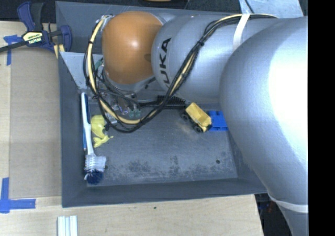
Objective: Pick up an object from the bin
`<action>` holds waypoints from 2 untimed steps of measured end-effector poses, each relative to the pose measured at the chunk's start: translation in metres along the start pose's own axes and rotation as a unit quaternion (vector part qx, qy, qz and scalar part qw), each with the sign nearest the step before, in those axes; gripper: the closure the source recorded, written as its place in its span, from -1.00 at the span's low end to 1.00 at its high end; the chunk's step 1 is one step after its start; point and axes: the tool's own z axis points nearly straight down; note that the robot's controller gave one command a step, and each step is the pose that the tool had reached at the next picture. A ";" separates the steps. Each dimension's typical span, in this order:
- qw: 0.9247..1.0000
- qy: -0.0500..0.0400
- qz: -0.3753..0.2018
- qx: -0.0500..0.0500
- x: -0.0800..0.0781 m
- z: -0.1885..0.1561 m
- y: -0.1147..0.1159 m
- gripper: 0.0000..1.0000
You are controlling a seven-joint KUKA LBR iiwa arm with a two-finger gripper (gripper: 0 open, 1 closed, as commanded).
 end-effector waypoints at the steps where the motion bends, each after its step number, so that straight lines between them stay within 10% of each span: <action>1: 0.979 0.002 -0.202 0.000 0.002 0.010 0.005 -1.00; 2: 0.964 -0.002 -0.266 0.000 -0.002 0.068 -0.002 -1.00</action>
Offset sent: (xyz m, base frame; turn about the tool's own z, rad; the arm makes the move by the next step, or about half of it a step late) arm 0.0022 -0.0007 -0.0676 -0.5415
